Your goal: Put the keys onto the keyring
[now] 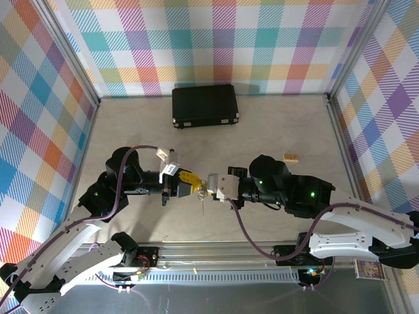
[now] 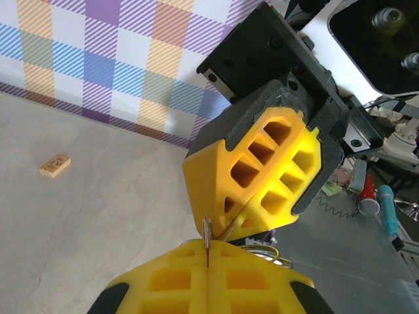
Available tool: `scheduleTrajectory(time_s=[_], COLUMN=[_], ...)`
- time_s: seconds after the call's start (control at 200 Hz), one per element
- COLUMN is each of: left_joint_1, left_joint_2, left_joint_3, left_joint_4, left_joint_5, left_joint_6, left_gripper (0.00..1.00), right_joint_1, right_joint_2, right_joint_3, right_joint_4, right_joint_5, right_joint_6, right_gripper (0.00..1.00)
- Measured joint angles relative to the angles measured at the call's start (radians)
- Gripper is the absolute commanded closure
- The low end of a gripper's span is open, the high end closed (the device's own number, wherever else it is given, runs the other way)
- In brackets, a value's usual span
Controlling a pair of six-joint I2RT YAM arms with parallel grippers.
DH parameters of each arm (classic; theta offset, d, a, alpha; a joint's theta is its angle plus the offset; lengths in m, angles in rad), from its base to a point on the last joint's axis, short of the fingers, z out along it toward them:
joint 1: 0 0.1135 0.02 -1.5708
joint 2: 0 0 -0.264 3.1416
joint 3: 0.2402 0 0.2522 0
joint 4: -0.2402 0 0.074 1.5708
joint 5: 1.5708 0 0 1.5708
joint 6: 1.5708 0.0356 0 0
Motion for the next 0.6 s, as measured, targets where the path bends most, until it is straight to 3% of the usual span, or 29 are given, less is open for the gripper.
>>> scheduleTrajectory(time_s=[0.29,0.6], left_joint_1=[0.000,0.000], left_joint_2=[-0.002,-0.003], left_joint_3=[0.007,0.007], left_joint_4=[0.005,0.021], left_joint_5=[0.010,0.011], left_joint_6=[-0.008,-0.011], left_gripper=[1.00,1.00], right_joint_1=[0.000,0.000], right_joint_2=[-0.013,-0.020], right_joint_3=[-0.008,-0.008], right_joint_4=[0.014,0.017], right_joint_5=[-0.001,0.000], right_joint_6=[-0.011,-0.011], right_gripper=[0.98,0.87])
